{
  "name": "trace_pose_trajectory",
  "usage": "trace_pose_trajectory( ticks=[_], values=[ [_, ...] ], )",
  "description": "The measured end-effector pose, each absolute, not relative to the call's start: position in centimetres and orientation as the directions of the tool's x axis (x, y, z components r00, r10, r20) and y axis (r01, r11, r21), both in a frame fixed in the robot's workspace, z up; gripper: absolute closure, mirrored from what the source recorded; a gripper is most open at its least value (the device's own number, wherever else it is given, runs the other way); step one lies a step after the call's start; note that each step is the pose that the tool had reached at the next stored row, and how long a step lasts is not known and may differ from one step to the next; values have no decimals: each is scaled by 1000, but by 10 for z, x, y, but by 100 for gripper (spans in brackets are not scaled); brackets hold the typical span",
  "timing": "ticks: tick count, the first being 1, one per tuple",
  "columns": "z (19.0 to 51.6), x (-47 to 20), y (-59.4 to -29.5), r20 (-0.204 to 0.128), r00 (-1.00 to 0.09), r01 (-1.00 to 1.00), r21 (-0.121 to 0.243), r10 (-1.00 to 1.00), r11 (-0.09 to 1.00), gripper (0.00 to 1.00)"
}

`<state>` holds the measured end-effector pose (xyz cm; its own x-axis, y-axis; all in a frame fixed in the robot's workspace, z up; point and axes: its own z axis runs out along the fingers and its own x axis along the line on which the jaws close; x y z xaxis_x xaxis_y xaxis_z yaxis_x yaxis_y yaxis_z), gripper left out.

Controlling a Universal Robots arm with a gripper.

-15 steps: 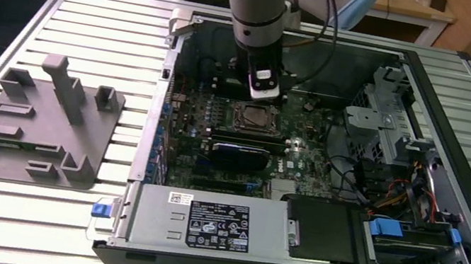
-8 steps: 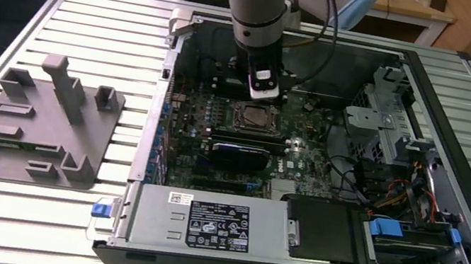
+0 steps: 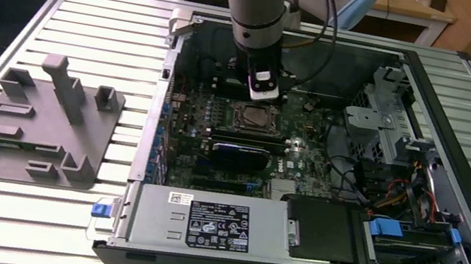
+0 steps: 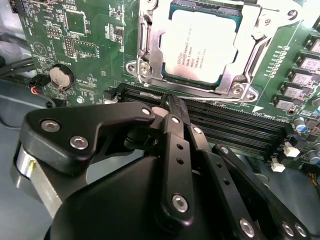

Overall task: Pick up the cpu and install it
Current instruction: 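Install the first cpu locking lever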

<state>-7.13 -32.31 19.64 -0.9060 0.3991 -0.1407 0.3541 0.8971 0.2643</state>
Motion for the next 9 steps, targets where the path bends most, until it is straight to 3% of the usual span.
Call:
trace_pose_trajectory(
  ticks=[9],
  values=[
    [195,-71,-323,-143,-913,338,258,382,905,89]
  ],
)
